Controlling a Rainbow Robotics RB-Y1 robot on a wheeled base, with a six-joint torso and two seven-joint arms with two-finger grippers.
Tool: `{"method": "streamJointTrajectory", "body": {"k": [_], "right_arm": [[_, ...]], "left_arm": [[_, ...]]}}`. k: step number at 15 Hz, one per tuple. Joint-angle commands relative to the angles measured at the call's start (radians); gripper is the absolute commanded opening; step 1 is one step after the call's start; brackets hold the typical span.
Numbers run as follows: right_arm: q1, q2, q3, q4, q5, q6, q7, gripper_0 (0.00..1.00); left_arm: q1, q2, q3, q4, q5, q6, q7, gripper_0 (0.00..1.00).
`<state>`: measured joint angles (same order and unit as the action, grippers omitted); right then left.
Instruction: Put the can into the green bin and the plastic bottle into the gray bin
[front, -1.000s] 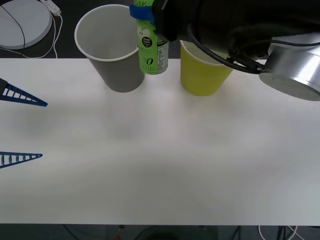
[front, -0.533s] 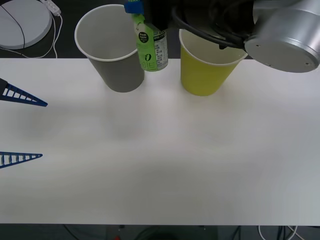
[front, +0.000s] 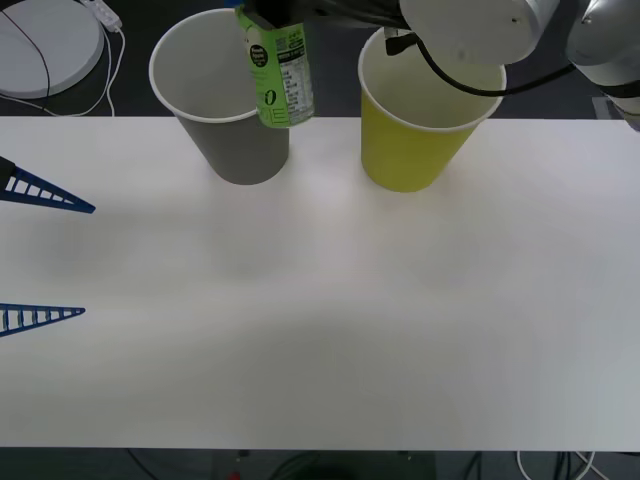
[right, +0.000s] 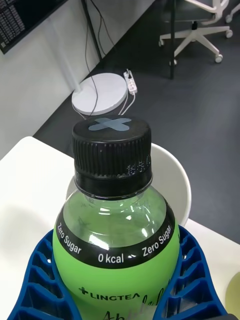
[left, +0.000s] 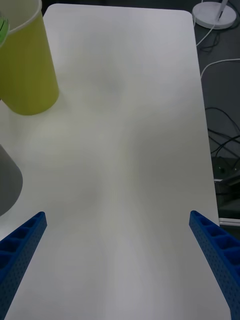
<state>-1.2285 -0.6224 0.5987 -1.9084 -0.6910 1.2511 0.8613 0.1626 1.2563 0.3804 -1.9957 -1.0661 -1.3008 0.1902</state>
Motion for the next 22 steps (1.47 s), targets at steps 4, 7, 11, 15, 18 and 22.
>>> {"method": "streamJointTrajectory", "body": {"k": [4,7,11,15,18,22], "right_arm": [[-0.101,0.087,0.03,0.164,-0.001,0.03,0.01,0.0],[-0.169,0.135,0.038,0.278,-0.027,0.036,0.012,0.0],[-0.255,0.191,0.038,0.437,-0.064,0.056,0.01,0.0],[-0.328,0.245,0.038,0.586,-0.071,0.057,0.012,0.0],[-0.371,0.274,0.038,0.684,-0.071,0.057,0.019,0.0],[-0.422,0.306,0.038,0.793,-0.076,0.057,0.027,0.0]], "left_arm": [[0.0,0.0,0.0,0.0,0.0,0.0,0.0,1.0],[0.0,0.0,0.0,0.0,0.0,0.0,0.0,1.0],[0.0,0.0,0.0,0.0,0.0,0.0,0.0,1.0],[0.0,0.0,0.0,0.0,0.0,0.0,0.0,1.0],[0.0,0.0,0.0,0.0,0.0,0.0,0.0,1.0],[0.0,0.0,0.0,0.0,0.0,0.0,0.0,1.0]]}}
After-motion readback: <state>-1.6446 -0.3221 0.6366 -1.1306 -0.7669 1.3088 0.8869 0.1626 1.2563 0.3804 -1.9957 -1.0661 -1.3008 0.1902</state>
